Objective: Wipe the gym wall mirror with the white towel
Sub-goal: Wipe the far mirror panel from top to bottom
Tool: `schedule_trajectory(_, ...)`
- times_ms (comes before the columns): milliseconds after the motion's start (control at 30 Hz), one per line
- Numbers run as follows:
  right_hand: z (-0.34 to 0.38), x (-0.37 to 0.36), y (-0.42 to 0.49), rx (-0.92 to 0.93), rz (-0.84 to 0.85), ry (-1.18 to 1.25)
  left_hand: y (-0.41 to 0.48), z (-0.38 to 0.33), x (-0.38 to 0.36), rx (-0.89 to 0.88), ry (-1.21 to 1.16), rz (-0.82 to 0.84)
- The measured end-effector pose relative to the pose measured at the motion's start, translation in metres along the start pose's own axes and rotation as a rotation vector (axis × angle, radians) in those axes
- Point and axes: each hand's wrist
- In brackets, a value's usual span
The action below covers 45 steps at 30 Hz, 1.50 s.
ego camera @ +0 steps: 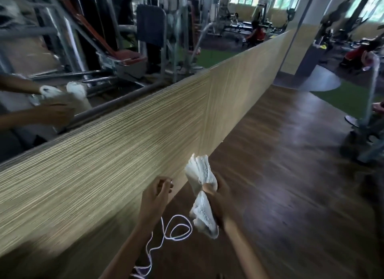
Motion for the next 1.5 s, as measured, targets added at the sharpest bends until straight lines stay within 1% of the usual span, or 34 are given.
schedule_trajectory(133, -0.019, 0.077, 0.059, -0.014, 0.054, 0.136, 0.035, 0.008, -0.083, 0.042, 0.004, -0.066)
schedule_trajectory(200, -0.022, 0.113, 0.081, -0.003, 0.069, 0.122, 0.048, 0.003, -0.12, 0.029, -0.012, -0.072)
schedule_trajectory(267, -0.019, 0.146, 0.104, 0.056, 0.04, 0.071, 0.062, -0.007, -0.155, -0.006, -0.017, -0.066)
schedule_trajectory(333, -0.02, 0.167, 0.126, 0.088, 0.046, 0.045, 0.072, -0.013, -0.181, -0.007, -0.036, -0.077)
schedule_trajectory(433, -0.01, 0.181, 0.152, 0.164, 0.06, 0.046, 0.09, -0.024, -0.2, -0.021, -0.066, -0.083)
schedule_trajectory(567, 0.008, 0.174, 0.19, 0.221, 0.078, 0.045, 0.119, -0.044, -0.202, -0.04, -0.068, -0.129)
schedule_trajectory(633, 0.024, 0.165, 0.207, 0.294, 0.04, 0.042, 0.143, -0.056, -0.2, -0.08, -0.081, -0.157)
schedule_trajectory(700, 0.05, 0.157, 0.227, 0.406, 0.041, 0.018, 0.171, -0.075, -0.195, -0.153, -0.023, -0.162)
schedule_trajectory(767, 0.095, 0.152, 0.254, 0.606, 0.017, -0.025, 0.205, -0.112, -0.187, -0.275, 0.057, -0.168)
schedule_trajectory(833, 0.158, 0.149, 0.287, 0.843, -0.083, -0.067, 0.242, -0.168, -0.177, -0.42, 0.189, -0.189)
schedule_trajectory(867, 0.192, 0.147, 0.304, 0.928, -0.128, -0.077, 0.261, -0.197, -0.169, -0.506, 0.253, -0.207)
schedule_trajectory(933, 0.263, 0.146, 0.329, 1.049, -0.238, -0.055, 0.291, -0.262, -0.155, -0.669, 0.365, -0.25)
schedule_trajectory(1033, 0.369, 0.154, 0.348, 1.212, -0.356, -0.003, 0.322, -0.362, -0.143, -0.899, 0.494, -0.311)
schedule_trajectory(1100, 0.434, 0.156, 0.353, 1.295, -0.487, 0.041, 0.335, -0.423, -0.139, -1.081, 0.612, -0.363)
schedule_trajectory(1167, 0.49, 0.163, 0.354, 1.383, -0.574, 0.101, 0.347, -0.479, -0.133, -1.225, 0.694, -0.45)
schedule_trajectory(1233, 0.539, 0.175, 0.358, 1.456, -0.671, 0.063, 0.354, -0.526, -0.13, -1.351, 0.801, -0.543)
schedule_trajectory(1300, 0.583, 0.191, 0.367, 1.5, -0.767, -0.024, 0.365, -0.569, -0.127, -1.477, 0.984, -0.667)
schedule_trajectory(1333, 0.604, 0.2, 0.372, 1.509, -0.799, -0.062, 0.37, -0.591, -0.124, -1.513, 1.065, -0.718)
schedule_trajectory(1433, 0.659, 0.223, 0.385, 1.541, -0.889, -0.109, 0.384, -0.644, -0.12, -1.55, 1.268, -0.857)
schedule_trajectory(1500, 0.692, 0.238, 0.398, 1.564, -0.931, -0.152, 0.394, -0.672, -0.125, -1.53, 1.405, -0.929)
Point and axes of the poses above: each hand's wrist, its own y-axis towards the middle knuckle, its own x-axis out of the back of the hand, z = x × y, and after that the axes turned 14 degrees about -y, right-handed
